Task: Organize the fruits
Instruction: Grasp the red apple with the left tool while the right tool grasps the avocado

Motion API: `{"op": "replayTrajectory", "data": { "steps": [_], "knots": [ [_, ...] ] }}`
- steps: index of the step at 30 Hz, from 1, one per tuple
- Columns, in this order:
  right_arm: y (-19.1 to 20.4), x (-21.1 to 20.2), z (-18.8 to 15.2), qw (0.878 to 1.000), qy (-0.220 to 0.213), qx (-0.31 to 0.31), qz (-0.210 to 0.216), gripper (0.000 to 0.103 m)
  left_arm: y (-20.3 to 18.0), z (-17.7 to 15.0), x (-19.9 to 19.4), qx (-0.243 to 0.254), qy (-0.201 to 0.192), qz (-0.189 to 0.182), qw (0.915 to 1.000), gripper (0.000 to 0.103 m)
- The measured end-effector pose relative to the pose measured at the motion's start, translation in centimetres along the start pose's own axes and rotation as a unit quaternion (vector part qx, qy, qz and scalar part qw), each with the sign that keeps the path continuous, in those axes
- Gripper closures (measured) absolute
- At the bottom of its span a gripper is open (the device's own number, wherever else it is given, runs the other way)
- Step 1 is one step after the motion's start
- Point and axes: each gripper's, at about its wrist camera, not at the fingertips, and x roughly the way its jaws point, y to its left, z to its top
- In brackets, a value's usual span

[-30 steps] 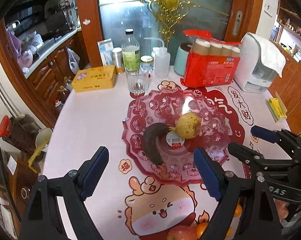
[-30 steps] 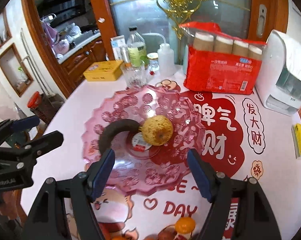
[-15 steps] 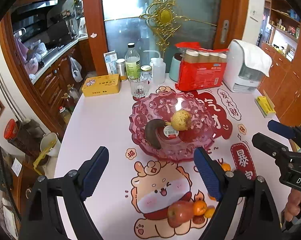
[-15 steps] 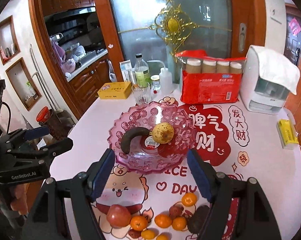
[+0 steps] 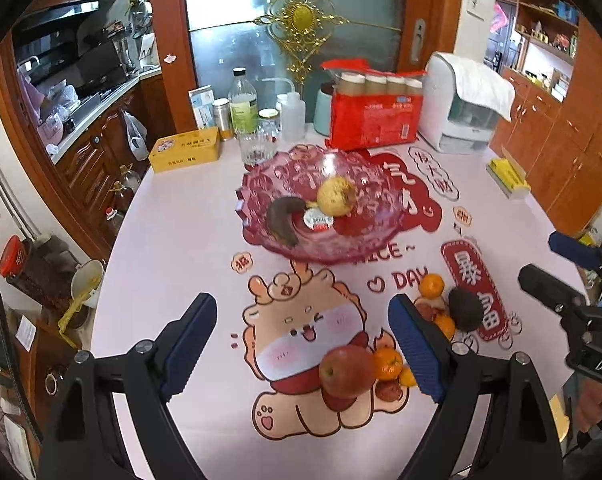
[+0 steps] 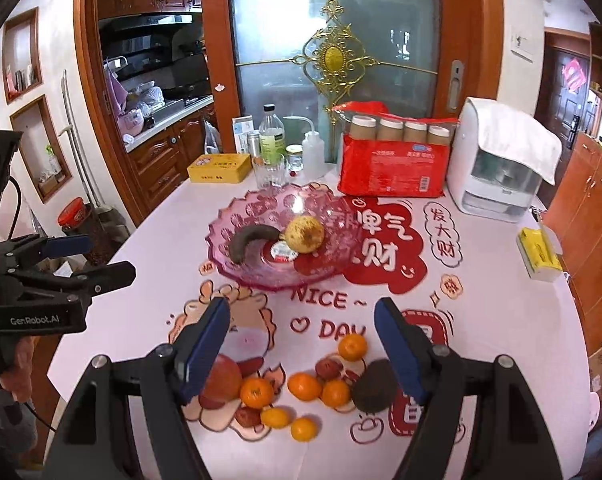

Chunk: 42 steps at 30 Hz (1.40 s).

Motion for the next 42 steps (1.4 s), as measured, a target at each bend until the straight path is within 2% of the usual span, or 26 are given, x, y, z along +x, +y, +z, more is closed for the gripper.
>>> {"op": "replayTrajectory", "data": {
  "steps": [4,13,19,27,35,42],
  "knots": [
    [-1.2,0.0,-2.3,1.000,0.007,0.022,-0.015,0.028,-0.9,-2.1,1.7,0.012,0.013,-0.003,0.9998,0.016],
    [-5.2,2.6,-6.9,0.994,0.052,0.081,-0.051,0.028,-2.6,-6.7,7.7,0.013,0.075,-0.018,0.9969,0.016],
    [-7.1,5.3,-9.1,0.989,0.084,0.101,-0.064,0.028,-2.4,-8.9,11.6,-0.009,0.105,-0.019,0.9942,0.016],
    [-9.1,9.1,-9.9,0.984,0.119,0.123,-0.051,0.028,-1.6,-9.6,15.1,-0.071,0.136,-0.059,0.9864,0.016],
    [-10.7,13.1,-10.3,0.974,0.155,0.164,-0.024,0.028,-2.6,-9.8,17.5,-0.083,0.163,-0.066,0.9809,0.016],
    [-11.5,15.1,-10.7,0.968,0.175,0.179,-0.007,0.029,-1.7,-9.5,18.4,-0.128,0.159,-0.086,0.9753,0.018]
  ]
}}
